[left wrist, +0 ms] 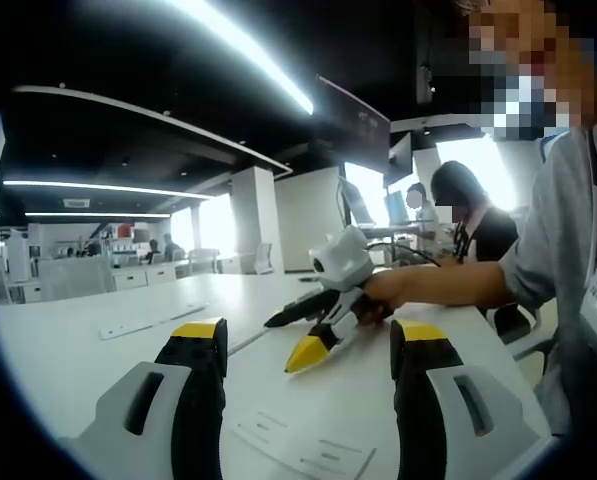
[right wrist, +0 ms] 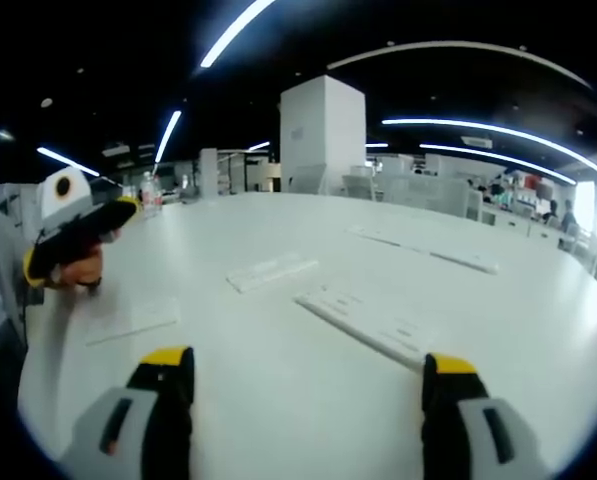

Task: Locate the socket holder cover, grip the socket holder cover, clip it into the socket holder slot.

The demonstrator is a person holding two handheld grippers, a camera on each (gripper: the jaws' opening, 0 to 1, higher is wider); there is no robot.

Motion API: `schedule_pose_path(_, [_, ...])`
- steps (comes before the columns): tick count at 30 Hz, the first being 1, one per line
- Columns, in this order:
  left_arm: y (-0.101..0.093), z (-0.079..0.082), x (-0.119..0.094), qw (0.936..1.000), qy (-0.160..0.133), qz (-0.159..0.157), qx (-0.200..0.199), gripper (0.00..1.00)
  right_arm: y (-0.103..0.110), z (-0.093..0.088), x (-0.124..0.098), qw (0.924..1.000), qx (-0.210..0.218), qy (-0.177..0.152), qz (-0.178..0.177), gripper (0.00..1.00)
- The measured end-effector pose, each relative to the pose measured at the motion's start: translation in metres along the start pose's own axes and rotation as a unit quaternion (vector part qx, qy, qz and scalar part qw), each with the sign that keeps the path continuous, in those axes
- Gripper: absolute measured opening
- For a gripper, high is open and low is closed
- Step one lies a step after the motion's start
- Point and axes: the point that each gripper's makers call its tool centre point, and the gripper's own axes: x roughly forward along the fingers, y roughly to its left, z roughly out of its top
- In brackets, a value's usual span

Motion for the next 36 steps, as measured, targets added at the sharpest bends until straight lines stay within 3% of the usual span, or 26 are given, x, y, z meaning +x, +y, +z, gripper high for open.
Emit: schedule_pose_path(36, [-0.0001,-0.0019,0.0004,1.0000,0.003,-0.002,0.001,0.65,0.0031,0.0011,0.0006,1.0000,0.001,-0.004,0.007,0.95])
